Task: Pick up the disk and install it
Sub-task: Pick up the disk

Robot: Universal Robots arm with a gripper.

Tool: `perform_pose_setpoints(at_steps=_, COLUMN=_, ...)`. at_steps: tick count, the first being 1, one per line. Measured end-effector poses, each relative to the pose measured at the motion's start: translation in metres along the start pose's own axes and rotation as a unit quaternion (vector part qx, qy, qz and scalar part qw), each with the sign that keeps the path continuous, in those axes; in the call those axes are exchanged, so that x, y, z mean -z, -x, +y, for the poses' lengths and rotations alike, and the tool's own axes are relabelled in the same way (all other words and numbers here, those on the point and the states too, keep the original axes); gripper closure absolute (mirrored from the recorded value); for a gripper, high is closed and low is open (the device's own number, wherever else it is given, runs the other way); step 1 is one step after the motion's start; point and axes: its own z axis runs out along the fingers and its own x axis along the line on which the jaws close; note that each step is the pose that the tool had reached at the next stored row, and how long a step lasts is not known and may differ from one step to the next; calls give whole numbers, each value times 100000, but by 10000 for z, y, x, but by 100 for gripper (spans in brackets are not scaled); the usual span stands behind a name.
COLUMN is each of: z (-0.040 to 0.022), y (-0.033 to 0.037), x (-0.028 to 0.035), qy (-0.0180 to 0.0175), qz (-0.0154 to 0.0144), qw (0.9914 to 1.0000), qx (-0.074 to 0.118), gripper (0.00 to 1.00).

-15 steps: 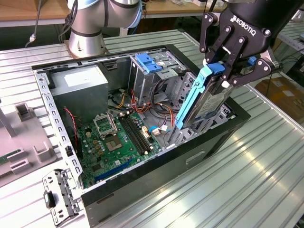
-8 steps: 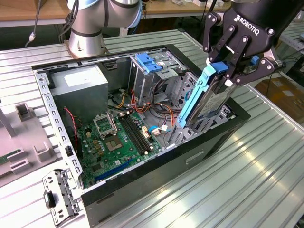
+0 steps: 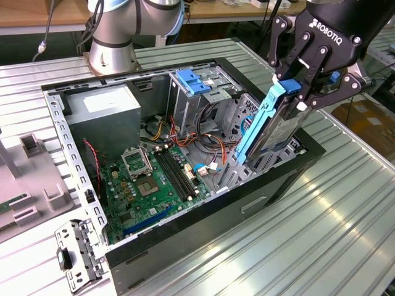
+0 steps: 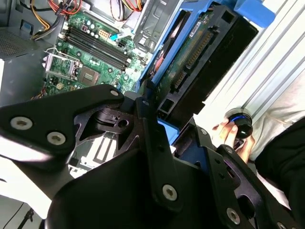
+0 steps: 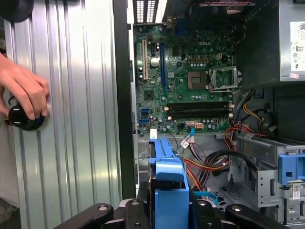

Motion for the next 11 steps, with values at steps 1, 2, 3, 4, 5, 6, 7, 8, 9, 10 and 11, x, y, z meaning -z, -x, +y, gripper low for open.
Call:
perform_pose_setpoints(at_steps=1, z=-10, y=1, x=-1, qy=-1, qz=-1, qw=100000, qx=0, gripper=63)
perform_pose_setpoints(at_steps=2, z=-25, y=1, x=-1, qy=0, qz=0, qw=100000, qx=-2, gripper=63)
perform_pose_setpoints(at_steps=3, z=-43, y=2, x=-3, qy=1, qz=-1, qw=100000, qx=0, gripper=63)
perform_pose_setpoints(at_steps=4, z=-55, y=3, x=-3, qy=1, qz=-1, qw=100000, qx=4, gripper=63)
perform_pose_setpoints(at_steps=5, z=-64, y=3, x=-4, qy=2, qz=-2, qw=100000, qx=3, gripper=63)
perform_pose_setpoints(at_steps=6, z=-76, y=4, x=-4, qy=1, qz=1, qw=100000, qx=-1, gripper=63)
perform_pose_setpoints(at_steps=7, z=-87, y=5, x=-5, qy=2, qz=-3, qw=100000, qx=-1, gripper=63)
perform_pose_setpoints(at_steps=8, z=-97, y=5, x=-6, qy=1, qz=-2, qw=100000, qx=-2, gripper=63)
perform_pose_setpoints(at_steps=9, z=-110, y=6, x=-7, qy=1, qz=-3, qw=100000, qx=-1, gripper=63)
perform_pose_setpoints(at_steps=10, z=-120, y=6, x=-8, qy=3, qz=-1, qw=100000, qx=1, gripper=63)
perform_pose_setpoints(at_steps=11, z=-127, y=7, x=-8, qy=2, qz=-3, qw=100000, qx=-2, gripper=63)
